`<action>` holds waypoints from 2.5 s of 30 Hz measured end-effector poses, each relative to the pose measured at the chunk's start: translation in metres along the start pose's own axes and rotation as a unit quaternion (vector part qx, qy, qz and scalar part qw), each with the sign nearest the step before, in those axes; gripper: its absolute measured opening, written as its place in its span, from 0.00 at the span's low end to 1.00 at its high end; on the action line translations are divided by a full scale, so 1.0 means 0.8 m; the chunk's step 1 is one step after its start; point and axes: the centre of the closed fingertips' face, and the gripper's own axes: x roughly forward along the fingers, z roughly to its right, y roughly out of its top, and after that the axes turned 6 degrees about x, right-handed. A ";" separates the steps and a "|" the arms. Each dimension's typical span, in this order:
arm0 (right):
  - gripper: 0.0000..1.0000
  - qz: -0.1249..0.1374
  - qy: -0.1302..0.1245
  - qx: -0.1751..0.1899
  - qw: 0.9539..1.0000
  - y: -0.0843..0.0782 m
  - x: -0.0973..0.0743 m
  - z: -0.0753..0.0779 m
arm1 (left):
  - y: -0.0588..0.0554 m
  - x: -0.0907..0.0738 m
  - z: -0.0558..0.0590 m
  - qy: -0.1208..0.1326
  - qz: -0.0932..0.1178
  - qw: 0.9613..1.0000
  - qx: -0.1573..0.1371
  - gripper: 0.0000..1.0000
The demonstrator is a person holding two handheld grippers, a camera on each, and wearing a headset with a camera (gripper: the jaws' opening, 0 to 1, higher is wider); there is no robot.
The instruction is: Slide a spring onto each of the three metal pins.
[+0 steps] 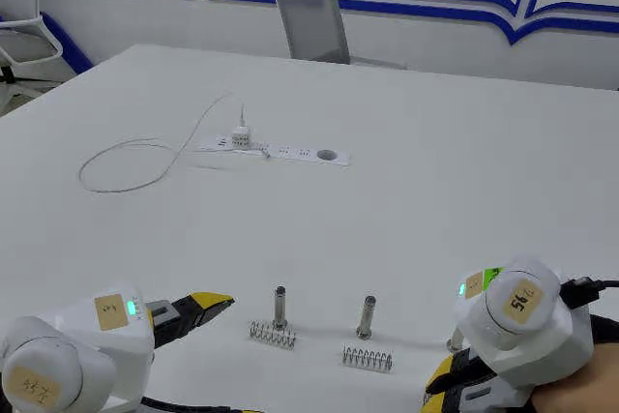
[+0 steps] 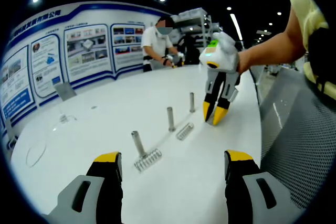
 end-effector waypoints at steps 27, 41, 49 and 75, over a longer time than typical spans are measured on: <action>0.12 0.051 -0.016 0.027 0.998 0.011 -0.030 0.008 | 0.030 0.011 0.026 -0.038 0.024 0.999 0.007 0.76; 0.11 0.112 -0.027 0.064 0.991 0.031 -0.062 0.012 | 0.057 0.028 0.050 -0.081 0.039 0.996 0.018 0.69; 0.11 0.156 -0.020 0.062 0.986 0.064 -0.088 0.000 | 0.074 0.044 0.057 -0.106 0.056 0.993 0.007 0.64; 0.11 0.240 0.044 0.024 0.969 0.152 -0.113 -0.061 | 0.099 0.060 0.063 -0.135 0.090 0.986 -0.023 0.36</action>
